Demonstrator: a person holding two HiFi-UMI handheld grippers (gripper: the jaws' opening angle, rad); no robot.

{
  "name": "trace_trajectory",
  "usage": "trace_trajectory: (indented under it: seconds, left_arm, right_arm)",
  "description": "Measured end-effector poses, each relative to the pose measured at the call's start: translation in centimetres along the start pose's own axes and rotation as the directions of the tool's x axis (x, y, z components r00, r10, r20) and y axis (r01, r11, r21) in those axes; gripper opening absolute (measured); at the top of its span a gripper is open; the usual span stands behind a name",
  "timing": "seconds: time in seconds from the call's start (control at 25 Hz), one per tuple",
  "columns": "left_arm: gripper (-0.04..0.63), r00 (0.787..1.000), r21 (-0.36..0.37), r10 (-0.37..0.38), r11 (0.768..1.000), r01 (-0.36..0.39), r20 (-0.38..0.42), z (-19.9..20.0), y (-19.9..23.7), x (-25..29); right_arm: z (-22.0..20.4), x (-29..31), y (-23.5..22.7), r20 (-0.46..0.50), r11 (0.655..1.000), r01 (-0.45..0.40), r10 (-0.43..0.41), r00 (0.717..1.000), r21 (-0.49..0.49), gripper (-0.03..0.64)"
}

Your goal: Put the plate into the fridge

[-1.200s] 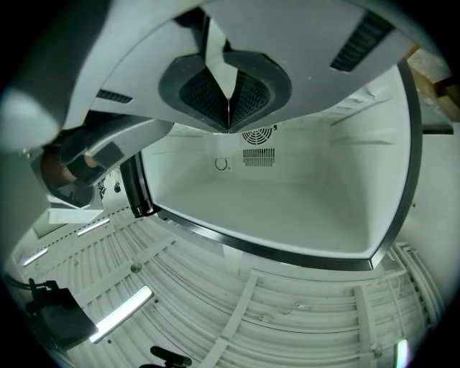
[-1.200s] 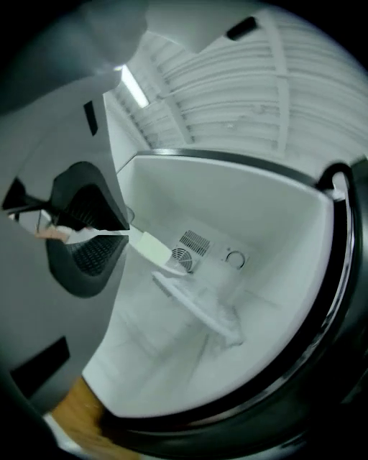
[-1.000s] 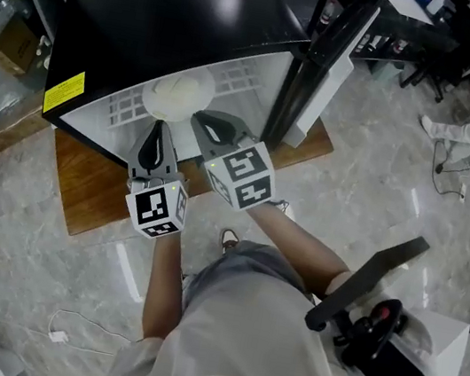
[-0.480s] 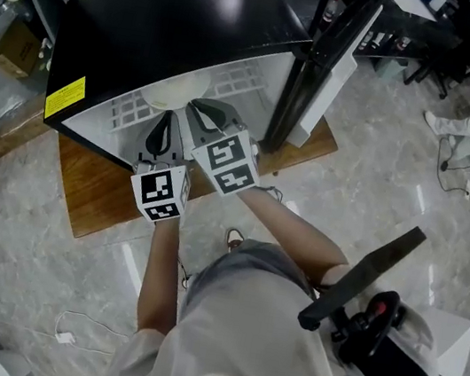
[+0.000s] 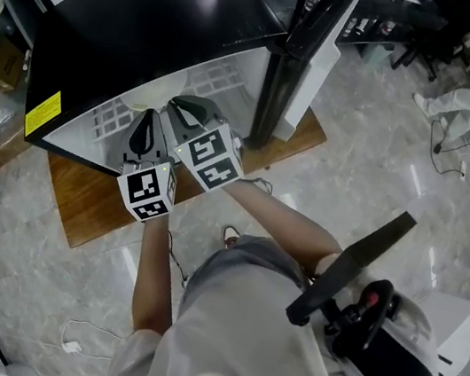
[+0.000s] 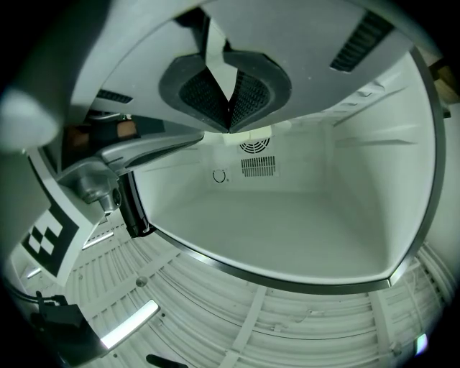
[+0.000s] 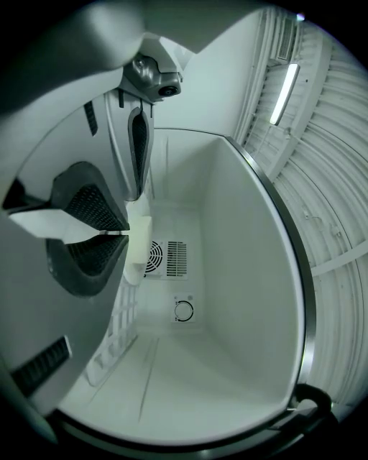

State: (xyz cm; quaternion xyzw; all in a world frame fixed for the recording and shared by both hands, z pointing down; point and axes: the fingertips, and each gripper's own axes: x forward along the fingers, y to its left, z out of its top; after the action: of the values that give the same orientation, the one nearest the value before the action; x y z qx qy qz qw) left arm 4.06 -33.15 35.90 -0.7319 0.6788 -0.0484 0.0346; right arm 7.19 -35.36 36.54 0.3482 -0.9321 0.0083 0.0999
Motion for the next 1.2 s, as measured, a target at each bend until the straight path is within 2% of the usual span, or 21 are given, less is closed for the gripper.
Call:
trace_trajectory:
  seconds: [0.28, 0.64, 0.88, 1.2]
  left_arm:
    - [0.018, 1.0, -0.077, 0.01, 0.997, -0.008, 0.022, 1.0, -0.6, -3.0]
    - [0.018, 1.0, -0.159, 0.01, 0.987, -0.011, -0.009, 0.1, -1.9, -8.3]
    - [0.018, 0.999, -0.133, -0.041, 0.99, 0.039, -0.015, 1.5, -3.1, -14.1]
    - [0.018, 0.997, -0.122, -0.082, 0.989, 0.08, -0.011, 3.3, -3.2, -22.9]
  right_arm:
    - [0.3, -2.9, 1.8, -0.01, 1.0, 0.013, -0.012, 1.0, 0.01, 0.029]
    - [-1.0, -8.3, 6.1, -0.015, 0.998, -0.018, 0.019, 1.0, 0.061, 0.018]
    - [0.9, -13.6, 9.6, 0.008, 0.999, 0.02, -0.021, 1.0, 0.03, 0.017]
    - [2.4, -19.8, 15.9, 0.031, 0.995, 0.07, -0.073, 0.997, 0.069, 0.017]
